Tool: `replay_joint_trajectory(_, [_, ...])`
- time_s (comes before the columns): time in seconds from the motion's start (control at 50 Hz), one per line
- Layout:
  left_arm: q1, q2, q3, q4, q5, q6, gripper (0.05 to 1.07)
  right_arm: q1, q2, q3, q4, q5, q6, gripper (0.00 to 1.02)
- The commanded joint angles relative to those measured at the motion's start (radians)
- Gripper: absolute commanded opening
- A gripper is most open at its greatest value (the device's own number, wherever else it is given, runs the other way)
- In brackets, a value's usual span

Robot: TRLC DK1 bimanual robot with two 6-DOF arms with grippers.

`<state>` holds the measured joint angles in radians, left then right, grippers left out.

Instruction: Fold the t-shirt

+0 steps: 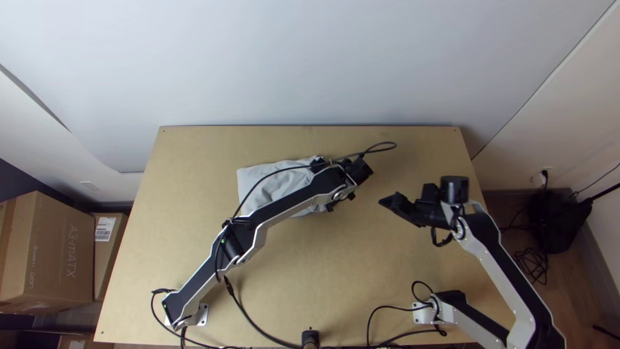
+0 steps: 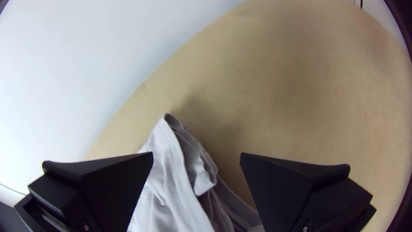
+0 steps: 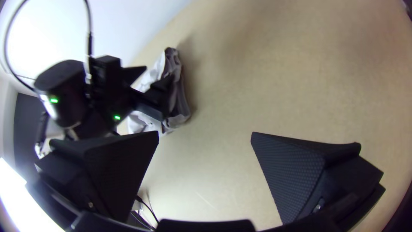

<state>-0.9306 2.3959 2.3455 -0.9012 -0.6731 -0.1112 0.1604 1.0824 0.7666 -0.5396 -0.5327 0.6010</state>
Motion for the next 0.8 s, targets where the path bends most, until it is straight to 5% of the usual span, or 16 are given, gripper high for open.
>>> replay_joint_trajectory(0.0, [0.044,-0.142,0.028,0.027,-0.005,0.001,1.03,0.082,0.113,0.083,0.009,0.036,-0.007,0.99])
replay_joint_trajectory(0.36, [0.253,-0.458,-0.014,-0.048,0.006,-0.008,1.03,0.376,0.490,0.517,-0.126,0.046,0.048,0.90])
replay_joint_trajectory(0.78, [0.647,-0.673,-0.049,-0.140,0.187,-0.056,1.03,0.498,0.821,0.761,-0.203,0.046,0.057,0.89])
